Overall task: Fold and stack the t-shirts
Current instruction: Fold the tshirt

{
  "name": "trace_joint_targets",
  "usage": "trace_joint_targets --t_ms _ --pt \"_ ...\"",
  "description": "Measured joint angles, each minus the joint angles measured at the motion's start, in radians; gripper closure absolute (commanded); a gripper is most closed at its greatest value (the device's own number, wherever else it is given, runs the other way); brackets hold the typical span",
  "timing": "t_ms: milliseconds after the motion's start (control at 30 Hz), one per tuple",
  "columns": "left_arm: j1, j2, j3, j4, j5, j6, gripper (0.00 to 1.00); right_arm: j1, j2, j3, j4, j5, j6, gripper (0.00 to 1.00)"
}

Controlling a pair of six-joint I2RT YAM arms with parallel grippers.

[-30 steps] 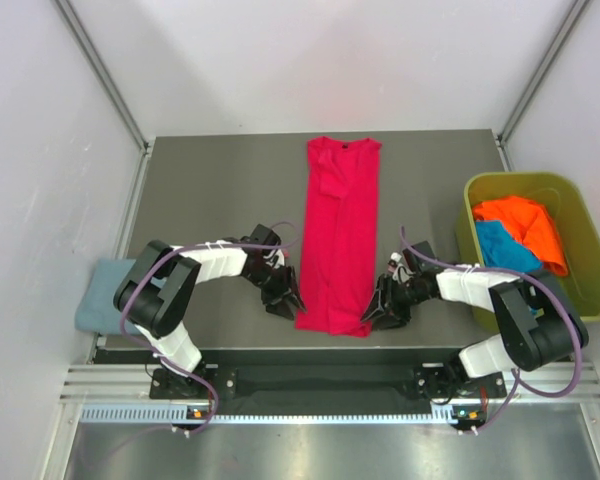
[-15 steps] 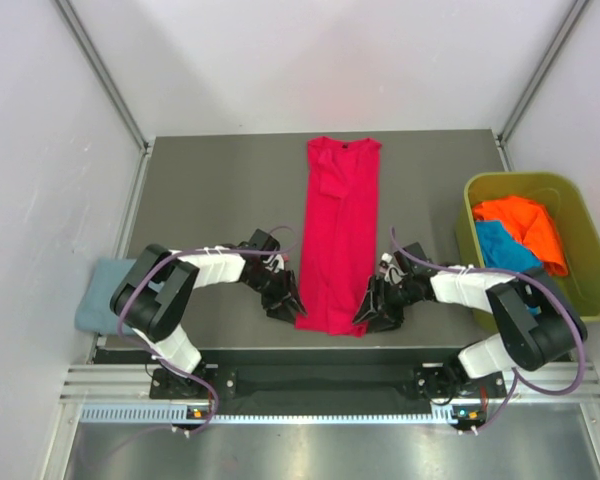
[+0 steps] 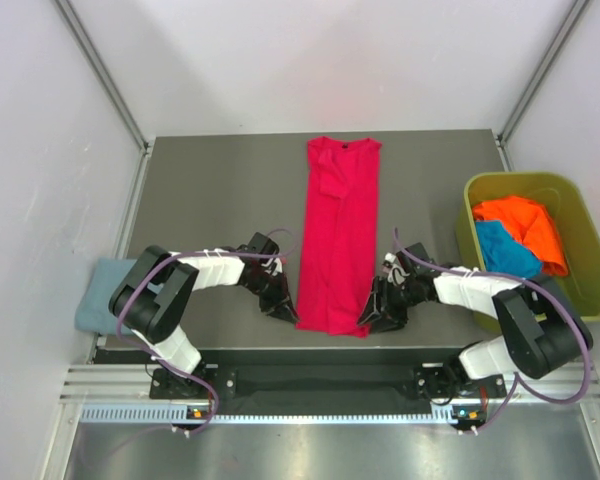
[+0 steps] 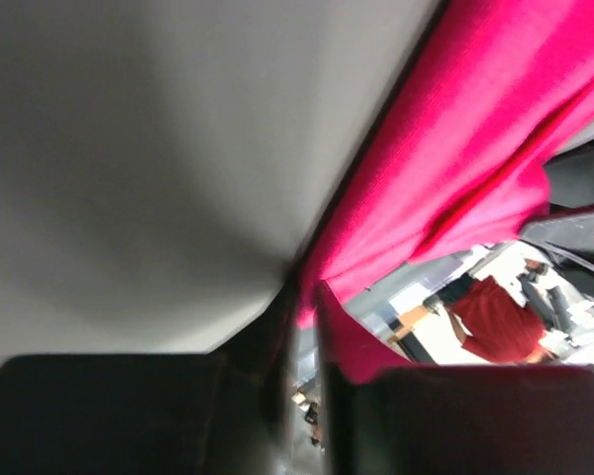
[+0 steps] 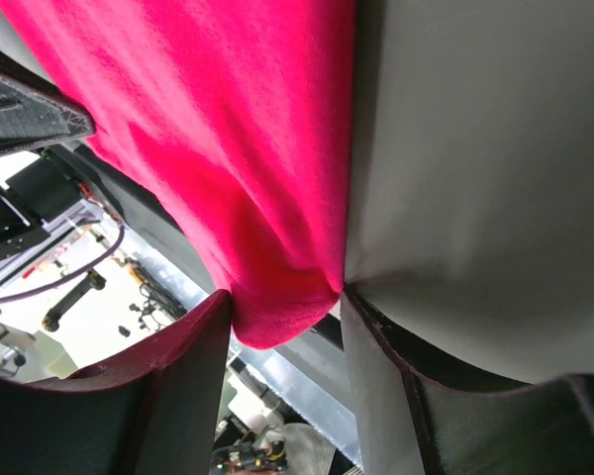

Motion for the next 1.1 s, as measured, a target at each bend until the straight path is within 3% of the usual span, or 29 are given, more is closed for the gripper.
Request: trace_joint_targets --t_ms 600,1100 --pt "-0.002 -0.002 0.008 -0.017 -0.021 0.022 1.0 -0.103 -0.05 0.007 -0.109 0.058 -0.056 0.52" --pt "-0.002 0.001 0.014 -0.024 -0.023 0.026 1.0 -0.109 -0.1 0.015 -0.111 0.128 -0.114 0.52"
